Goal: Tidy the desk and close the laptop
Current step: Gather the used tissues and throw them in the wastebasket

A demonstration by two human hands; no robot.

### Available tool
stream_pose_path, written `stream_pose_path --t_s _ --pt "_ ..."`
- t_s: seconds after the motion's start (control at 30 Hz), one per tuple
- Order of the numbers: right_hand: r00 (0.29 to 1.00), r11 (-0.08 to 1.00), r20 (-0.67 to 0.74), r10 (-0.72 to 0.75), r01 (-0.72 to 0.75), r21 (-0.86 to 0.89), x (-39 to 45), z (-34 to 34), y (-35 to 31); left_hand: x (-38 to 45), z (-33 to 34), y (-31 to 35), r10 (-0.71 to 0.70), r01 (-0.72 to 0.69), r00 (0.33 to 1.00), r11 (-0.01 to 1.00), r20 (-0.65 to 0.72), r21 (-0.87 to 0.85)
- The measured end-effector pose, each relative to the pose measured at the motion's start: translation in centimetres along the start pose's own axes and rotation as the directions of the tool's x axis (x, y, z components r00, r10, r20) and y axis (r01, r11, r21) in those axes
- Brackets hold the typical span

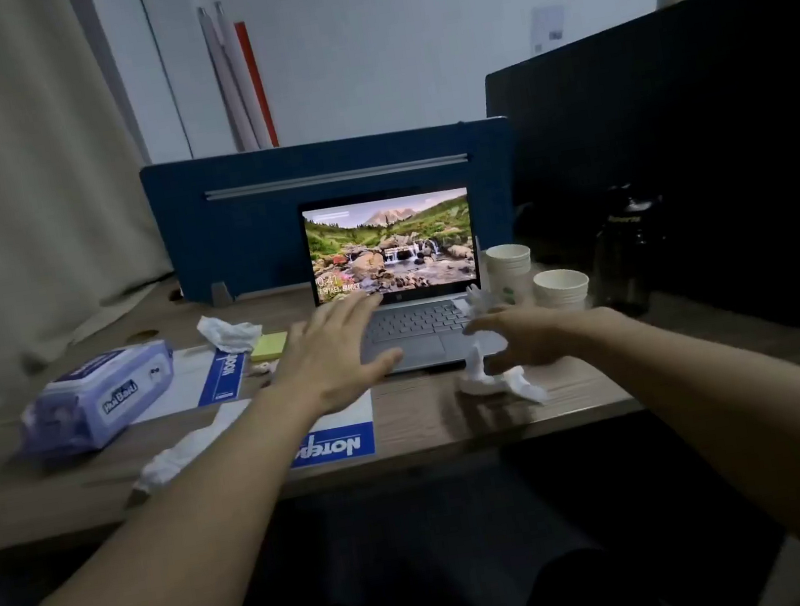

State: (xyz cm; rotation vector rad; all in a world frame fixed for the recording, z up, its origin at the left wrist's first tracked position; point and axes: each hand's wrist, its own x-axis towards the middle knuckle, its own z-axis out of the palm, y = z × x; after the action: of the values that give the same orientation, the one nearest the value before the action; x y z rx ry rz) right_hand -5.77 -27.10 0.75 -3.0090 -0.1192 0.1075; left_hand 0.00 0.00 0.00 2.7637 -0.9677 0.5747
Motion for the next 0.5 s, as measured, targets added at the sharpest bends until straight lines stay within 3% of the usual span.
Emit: stream_pose_path --t_s 0.13,0.5 --pt "0.999 0.999 0.052 0.001 -0.003 0.04 0.7 3.0 0.9 -0.4 4.0 0.2 -0.001 0.001 0.992 1.0 0.128 0.006" --pt "0.971 0.992 -0.232 -0.059 0.084 0.097 3.3 6.4 2.2 0.7 9.3 -1.0 0.011 -0.003 0.991 0.998 0.136 -0.062"
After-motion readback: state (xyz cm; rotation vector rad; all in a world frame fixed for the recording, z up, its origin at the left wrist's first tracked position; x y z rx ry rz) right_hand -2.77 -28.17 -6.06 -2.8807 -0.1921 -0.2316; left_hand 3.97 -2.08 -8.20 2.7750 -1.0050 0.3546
